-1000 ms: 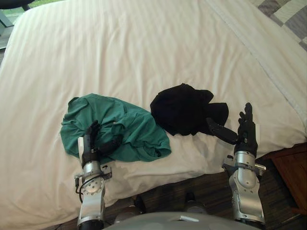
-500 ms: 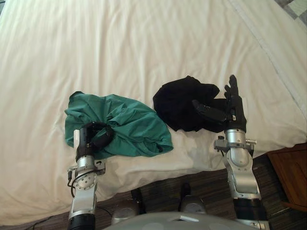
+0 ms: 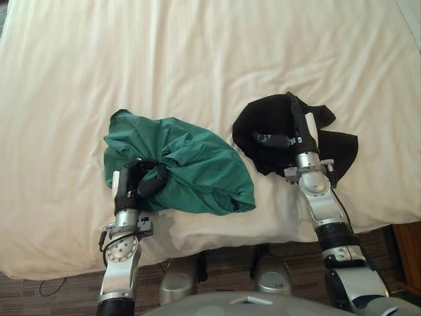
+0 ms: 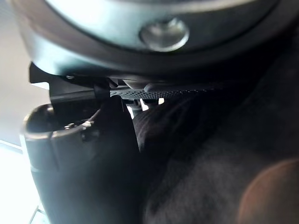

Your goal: Tidy up the quilt and then pick up the clothes from the bed and put them into the laundry hamper

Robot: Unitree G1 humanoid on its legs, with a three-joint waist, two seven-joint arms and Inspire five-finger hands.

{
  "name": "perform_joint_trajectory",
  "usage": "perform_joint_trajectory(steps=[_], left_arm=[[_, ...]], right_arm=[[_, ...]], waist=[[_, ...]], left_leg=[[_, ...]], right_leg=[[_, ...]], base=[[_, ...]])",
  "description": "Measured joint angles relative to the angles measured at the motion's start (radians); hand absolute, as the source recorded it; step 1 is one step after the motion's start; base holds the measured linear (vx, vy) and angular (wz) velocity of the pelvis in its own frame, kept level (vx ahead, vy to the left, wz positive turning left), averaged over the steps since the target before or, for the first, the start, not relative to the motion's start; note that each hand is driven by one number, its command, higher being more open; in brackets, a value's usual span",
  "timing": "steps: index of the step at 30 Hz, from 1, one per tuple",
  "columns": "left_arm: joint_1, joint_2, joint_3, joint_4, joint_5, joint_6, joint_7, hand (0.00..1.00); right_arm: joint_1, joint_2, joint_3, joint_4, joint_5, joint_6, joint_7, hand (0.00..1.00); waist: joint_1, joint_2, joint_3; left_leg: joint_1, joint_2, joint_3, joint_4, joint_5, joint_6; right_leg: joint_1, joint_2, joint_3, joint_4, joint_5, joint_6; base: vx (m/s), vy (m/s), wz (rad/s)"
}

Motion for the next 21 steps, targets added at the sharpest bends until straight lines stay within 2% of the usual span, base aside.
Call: perform_joint_trajectory(steps=[1,2,3,5,10,11,12,13,14,15,16,17,20,21], left_arm=[[-0.006,0.017,0.0,0.007,-0.003,-0.001,0.0,0.0],[-0.013,0.014,0.0,0.017,-0.003,-0.003,0.0,0.0],[-0.012,0.008,0.001,0.019,-0.003,-0.002,0.006,0.0],[-0.014,0.009,0.0,0.041,-0.004,-0.005,0.014,0.0],[-0.03,0.024,-0.031,0.072,-0.003,-0.008,0.017,0.0],[-0.029,0.034,-0.049,0.077,-0.003,-0.009,0.017,0.0],[-0.029,0.05,-0.069,0.073,-0.003,-0.011,0.016,0.0],[-0.029,0.052,-0.075,0.072,-0.003,-0.011,0.015,0.0],[-0.03,0.05,-0.081,0.075,-0.003,-0.011,0.015,0.0],[-0.031,0.049,-0.082,0.078,-0.008,-0.011,0.014,0.0],[-0.031,0.05,-0.082,0.087,-0.034,-0.012,0.012,0.0],[-0.032,0.045,-0.083,0.089,-0.053,-0.021,0.009,0.0],[-0.032,0.006,-0.084,0.063,-0.148,-0.022,-0.008,0.0],[-0.03,-0.027,-0.087,0.05,-0.233,-0.021,-0.013,0.0]], right_arm=[[0.0,-0.001,-0.013,0.0,0.001,-0.004,-0.007,0.0],[-0.004,-0.007,-0.026,0.001,0.001,-0.007,-0.007,0.0],[-0.017,-0.015,-0.034,0.012,0.001,-0.008,-0.007,0.0],[-0.017,-0.015,-0.034,0.019,0.001,-0.008,-0.007,0.0],[0.039,-0.005,-0.054,0.018,0.002,-0.008,-0.006,0.0],[0.078,0.01,-0.053,0.008,0.002,-0.007,-0.006,0.0],[0.151,0.032,-0.054,-0.034,0.003,-0.004,-0.004,0.0],[0.181,0.042,-0.053,-0.053,0.002,-0.002,-0.003,0.0],[0.229,0.055,-0.052,-0.069,0.002,0.002,0.002,0.0],[0.263,0.072,-0.05,-0.083,0.007,0.002,0.009,0.0],[0.326,0.112,-0.048,-0.118,0.018,0.003,0.018,0.0],[0.38,0.139,-0.041,-0.142,0.047,0.004,0.018,0.0],[0.442,0.14,-0.033,-0.216,0.137,0.009,0.017,0.0],[0.489,0.129,-0.035,-0.253,0.184,0.008,0.015,0.0]], waist=[[-0.004,-0.017,0.005],[-0.013,0.003,0.012],[-0.003,0.015,0.014],[0.0,0.021,0.009],[0.004,0.015,-0.012],[0.01,-0.001,-0.027],[0.021,-0.025,-0.036],[0.021,-0.033,-0.04],[0.017,-0.044,-0.046],[0.013,-0.045,-0.049],[-0.002,-0.08,-0.067],[-0.003,-0.102,-0.083],[0.001,-0.099,-0.086],[0.001,-0.096,-0.085]], left_leg=[[0.0,-0.018,-0.002,0.005,-0.004,-0.006],[0.0,-0.007,-0.008,0.006,-0.01,-0.015],[0.004,0.007,-0.001,0.007,-0.011,-0.018],[0.008,0.021,0.004,0.005,-0.009,-0.023],[0.025,0.019,0.003,-0.022,-0.004,-0.031],[0.023,0.015,0.0,-0.022,-0.002,-0.035],[0.024,0.002,-0.017,-0.016,0.001,-0.037],[0.026,0.003,-0.03,-0.011,0.004,-0.037],[0.027,0.011,-0.058,0.0,0.009,-0.034],[0.022,0.021,-0.082,0.006,0.009,-0.034],[0.018,0.012,-0.124,0.006,0.01,-0.035],[0.007,0.002,-0.157,0.004,0.009,-0.037],[-0.035,0.008,-0.209,0.005,0.028,-0.054],[-0.052,0.008,-0.17,0.005,0.047,-0.053]], right_leg=[[0.003,-0.004,0.009,-0.079,0.098,0.0],[0.02,0.002,0.0,-0.08,0.102,0.007],[0.018,0.017,-0.002,-0.072,0.101,0.002],[0.021,0.031,-0.003,-0.071,0.098,-0.002],[0.035,0.032,-0.021,-0.064,0.092,-0.009],[0.014,0.028,-0.015,-0.008,0.056,-0.017],[-0.032,0.017,0.058,0.129,-0.018,-0.063],[-0.059,0.017,0.098,0.196,-0.037,-0.09],[-0.107,0.027,0.172,0.296,-0.078,-0.104],[-0.115,0.049,0.235,0.319,-0.099,-0.104],[-0.089,0.077,0.308,0.281,-0.117,-0.108],[-0.046,0.068,0.305,0.239,-0.133,-0.078],[-0.005,0.062,0.201,0.175,-0.136,-0.069],[0.026,0.053,0.132,0.154,-0.137,-0.068]], base=[[0.04,-0.14,0.39],[0.05,-0.152,0.29],[0.03,-0.103,0.08],[-0.03,-0.087,-0.04],[-0.03,-0.015,0.12],[0.0,0.036,0.36],[0.03,0.035,0.45],[0.05,0.018,0.58],[0.04,-0.024,0.58],[0.02,-0.113,1.06],[0.03,-0.165,1.24],[0.06,-0.159,1.13],[0.01,-0.124,0.89],[-0.01,-0.068,0.96]])
